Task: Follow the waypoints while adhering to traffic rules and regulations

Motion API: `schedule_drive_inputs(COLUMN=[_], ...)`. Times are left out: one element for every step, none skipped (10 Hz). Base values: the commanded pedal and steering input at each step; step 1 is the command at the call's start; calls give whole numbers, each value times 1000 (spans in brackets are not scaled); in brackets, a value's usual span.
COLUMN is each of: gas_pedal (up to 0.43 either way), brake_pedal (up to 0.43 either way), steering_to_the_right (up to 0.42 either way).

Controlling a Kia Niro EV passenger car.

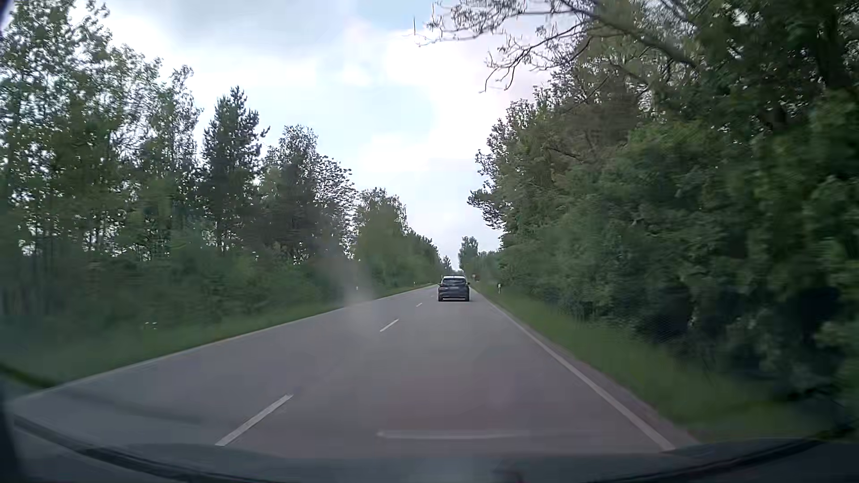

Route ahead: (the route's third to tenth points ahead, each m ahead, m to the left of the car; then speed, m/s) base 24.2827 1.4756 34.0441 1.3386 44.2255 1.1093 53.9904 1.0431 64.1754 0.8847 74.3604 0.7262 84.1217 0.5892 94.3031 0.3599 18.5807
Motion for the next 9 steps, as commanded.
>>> schedule_drive_inputs(gas_pedal=[47,47,47,47,47,47,47,47,8], brake_pedal=[0,0,0,0,0,0,0,0,0], steering_to_the_right=[-1,-1,-1,-1,-1,-1,-1,-1,-1])
